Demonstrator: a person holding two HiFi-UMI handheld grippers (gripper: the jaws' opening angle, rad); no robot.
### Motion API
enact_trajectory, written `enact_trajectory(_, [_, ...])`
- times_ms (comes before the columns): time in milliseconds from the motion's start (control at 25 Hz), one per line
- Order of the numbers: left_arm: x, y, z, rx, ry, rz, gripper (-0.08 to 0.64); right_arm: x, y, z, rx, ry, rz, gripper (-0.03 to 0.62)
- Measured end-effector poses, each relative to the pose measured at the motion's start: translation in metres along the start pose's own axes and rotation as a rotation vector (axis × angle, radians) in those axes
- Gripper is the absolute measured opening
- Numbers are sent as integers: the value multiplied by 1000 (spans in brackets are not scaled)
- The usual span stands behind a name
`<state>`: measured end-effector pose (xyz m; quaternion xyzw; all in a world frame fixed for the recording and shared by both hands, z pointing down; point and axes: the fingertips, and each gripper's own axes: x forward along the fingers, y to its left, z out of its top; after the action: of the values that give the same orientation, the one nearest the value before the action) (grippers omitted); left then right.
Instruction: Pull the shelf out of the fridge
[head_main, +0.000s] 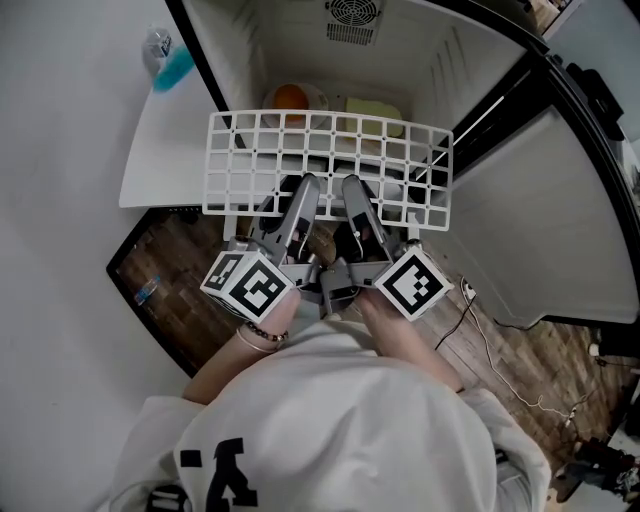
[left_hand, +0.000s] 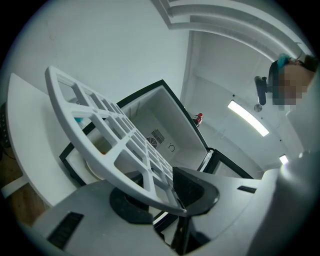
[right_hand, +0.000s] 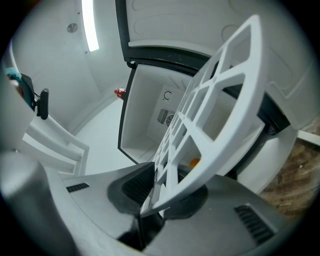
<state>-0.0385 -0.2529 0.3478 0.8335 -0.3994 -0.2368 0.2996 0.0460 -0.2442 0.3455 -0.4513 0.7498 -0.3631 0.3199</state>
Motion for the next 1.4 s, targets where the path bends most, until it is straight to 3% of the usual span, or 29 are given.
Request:
enact_trajectory(560, [-34, -40, -27, 9, -44, 6, 123, -56, 11, 3, -1, 22, 27, 75])
enact_trajectory(1400, [-47, -53, -40, 11, -22, -4, 123, -79, 13, 2, -4, 18, 13, 75])
